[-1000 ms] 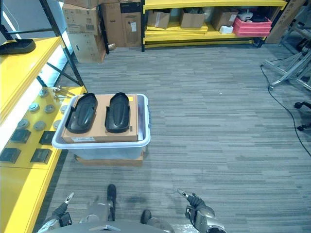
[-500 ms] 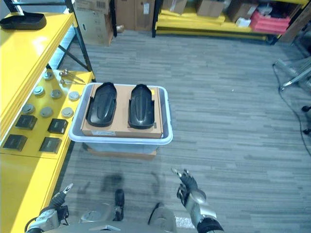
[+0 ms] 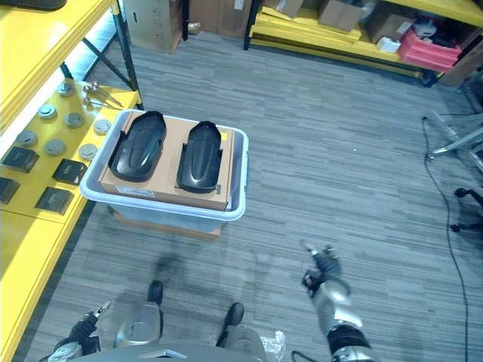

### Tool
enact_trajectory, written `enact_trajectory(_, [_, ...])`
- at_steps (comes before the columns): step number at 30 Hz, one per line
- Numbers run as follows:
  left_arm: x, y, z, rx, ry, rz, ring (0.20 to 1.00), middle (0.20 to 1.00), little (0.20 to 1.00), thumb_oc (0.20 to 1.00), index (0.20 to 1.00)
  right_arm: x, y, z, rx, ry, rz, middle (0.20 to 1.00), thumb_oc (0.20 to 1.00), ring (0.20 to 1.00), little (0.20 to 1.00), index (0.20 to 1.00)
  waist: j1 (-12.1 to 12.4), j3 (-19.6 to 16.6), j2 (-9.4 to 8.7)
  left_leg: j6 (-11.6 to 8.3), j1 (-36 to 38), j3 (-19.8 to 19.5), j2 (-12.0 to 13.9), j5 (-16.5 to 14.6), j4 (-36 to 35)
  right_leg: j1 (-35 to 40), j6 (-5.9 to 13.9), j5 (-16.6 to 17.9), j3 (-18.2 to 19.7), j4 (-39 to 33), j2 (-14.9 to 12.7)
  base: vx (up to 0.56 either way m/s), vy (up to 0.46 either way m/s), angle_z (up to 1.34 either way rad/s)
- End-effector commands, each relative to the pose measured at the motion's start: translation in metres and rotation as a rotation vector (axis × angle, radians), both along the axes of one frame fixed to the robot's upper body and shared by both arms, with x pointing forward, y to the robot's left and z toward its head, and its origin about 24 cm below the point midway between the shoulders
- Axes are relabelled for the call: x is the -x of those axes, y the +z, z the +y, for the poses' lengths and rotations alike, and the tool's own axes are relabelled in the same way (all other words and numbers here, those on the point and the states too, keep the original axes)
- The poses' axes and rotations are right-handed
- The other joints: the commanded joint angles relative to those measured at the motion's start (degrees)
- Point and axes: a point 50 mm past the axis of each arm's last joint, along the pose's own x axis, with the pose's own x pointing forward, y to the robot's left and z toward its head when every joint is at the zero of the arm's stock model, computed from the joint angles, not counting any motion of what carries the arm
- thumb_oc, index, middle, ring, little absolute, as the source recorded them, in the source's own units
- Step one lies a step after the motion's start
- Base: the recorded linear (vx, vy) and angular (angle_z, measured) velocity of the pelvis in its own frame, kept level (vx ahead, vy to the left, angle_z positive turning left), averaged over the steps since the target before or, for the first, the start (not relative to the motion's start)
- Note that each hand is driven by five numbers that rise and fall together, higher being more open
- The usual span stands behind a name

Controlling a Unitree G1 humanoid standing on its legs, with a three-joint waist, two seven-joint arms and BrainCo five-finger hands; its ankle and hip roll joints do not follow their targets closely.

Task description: Move parts from the plastic box to the shelf.

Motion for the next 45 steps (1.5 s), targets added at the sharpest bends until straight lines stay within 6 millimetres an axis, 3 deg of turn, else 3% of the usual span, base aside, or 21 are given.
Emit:
enact_trajectory(1, [-0.022, 0.012, 0.010, -0.026, -0.073, -0.106, 1.000, 1.000, 1.000, 1.000, 1.000, -0.044, 0.099, -0.025, 0.201, -0.158, -0.389, 1.000, 1.000, 1.000, 1.000, 1.000, 2.3, 1.2, 1.68, 0.98, -3.5, -0.2, -0.6, -0.6, 0.8, -3.0, 4.16, 0.0, -1.5, 2.5, -3.9, -0.15, 0.053, 0.05])
enact_trajectory(4, [-0.041, 0.020, 0.015, -0.008, -0.075, -0.161, 1.000, 1.000, 1.000, 1.000, 1.000, -0.071, 0.170, -0.040, 0.324, -0.191, -0.515, 1.000, 1.000, 1.000, 1.000, 1.000, 3.3, 3.4, 3.00, 0.93, -7.7, -1.6, -1.8, -0.1, 1.1, -6.2, 4.19, -0.5, -1.8, 3.5, -4.6, -0.20, 0.140, 0.12])
enact_trajectory(7, [-0.044, 0.021, 0.015, 0.009, -0.104, -0.170, 1.000, 1.000, 1.000, 1.000, 1.000, -0.090, 0.216, -0.045, 0.402, -0.172, -0.551, 1.000, 1.000, 1.000, 1.000, 1.000, 5.2, 5.1, 4.30, 1.09, -10.4, -2.9, -3.3, 0.6, 1.4, -8.2, 4.17, -1.0, -2.4, 4.8, -5.7, -0.09, 0.166, 0.21])
enact_trajectory(11, [-0.041, 0.019, 0.012, 0.019, -0.126, -0.162, 1.000, 1.000, 1.000, 1.000, 1.000, -0.102, 0.231, -0.043, 0.389, -0.144, -0.543, 1.000, 1.000, 1.000, 1.000, 1.000, 6.6, 5.8, 5.06, 1.22, -11.4, -3.8, -4.3, 1.1, 1.1, -9.0, 4.23, -1.3, -3.0, 5.4, -6.5, -0.03, 0.108, 0.21])
enact_trajectory(15, [-0.036, 0.015, 0.006, 0.035, -0.144, -0.149, 1.000, 1.000, 1.000, 1.000, 1.000, -0.120, 0.231, -0.034, 0.393, -0.088, -0.487, 1.000, 1.000, 1.000, 1.000, 1.000, 8.2, 6.9, 6.28, 1.46, -12.1, -4.6, -5.6, 1.5, 1.1, -9.6, 4.13, -1.7, -3.6, 6.5, -7.7, 0.00, 0.145, 0.26])
enact_trajectory(17, [-0.033, 0.014, 0.005, 0.044, -0.148, -0.143, 1.000, 1.000, 1.000, 1.000, 1.000, -0.126, 0.229, -0.028, 0.396, -0.063, -0.461, 1.000, 1.000, 1.000, 1.000, 1.000, 8.9, 7.2, 6.46, 1.08, -11.7, -4.9, -5.7, 0.3, 1.3, -9.1, 4.59, -3.0, -3.2, 6.9, -7.9, 0.06, 0.084, 0.22])
enact_trajectory(23, [-0.030, 0.012, 0.004, 0.064, -0.149, -0.140, 1.000, 1.000, 1.000, 1.000, 1.000, -0.136, 0.223, -0.020, 0.473, -0.013, -0.339, 1.000, 1.000, 1.000, 1.000, 1.000, 10.2, 8.0, 6.79, 1.22, -11.5, -5.3, -6.2, 0.2, 1.6, -8.6, 4.65, -3.2, -3.9, 7.4, -8.6, 0.02, 0.049, 0.10])
enact_trajectory(27, [-0.028, 0.013, 0.004, 0.079, -0.170, -0.149, 1.000, 1.000, 1.000, 1.000, 1.000, -0.135, 0.215, -0.028, 0.565, 0.007, -0.215, 1.000, 1.000, 1.000, 1.000, 1.000, 11.3, 8.7, 6.75, 1.36, -11.4, -5.4, -6.5, 0.4, 1.5, -7.8, 4.76, -3.1, -4.5, 7.7, -9.0, 0.02, 0.032, 0.09])
enact_trajectory(33, [-0.026, 0.014, 0.008, 0.074, -0.157, -0.147, 1.000, 1.000, 1.000, 1.000, 1.000, -0.131, 0.207, -0.033, 0.571, -0.002, -0.146, 1.000, 1.000, 1.000, 1.000, 1.000, 11.7, 9.1, 6.46, 1.50, -11.1, -5.6, -6.9, 0.3, 1.3, -7.6, 4.98, -3.0, -4.5, 7.8, -9.2, 0.01, 0.005, 0.01])
enact_trajectory(45, [-0.034, 0.021, 0.013, 0.071, -0.159, -0.197, 1.000, 1.000, 1.000, 1.000, 1.000, -0.116, 0.156, -0.045, 0.479, 0.058, 0.034, 1.000, 1.000, 1.000, 1.000, 1.000, 11.9, 11.0, 5.61, 1.77, -12.2, -5.6, -6.9, 0.2, 1.7, -8.1, 5.38, -2.4, -4.0, 7.6, -8.7, 0.00, -0.002, 0.01])
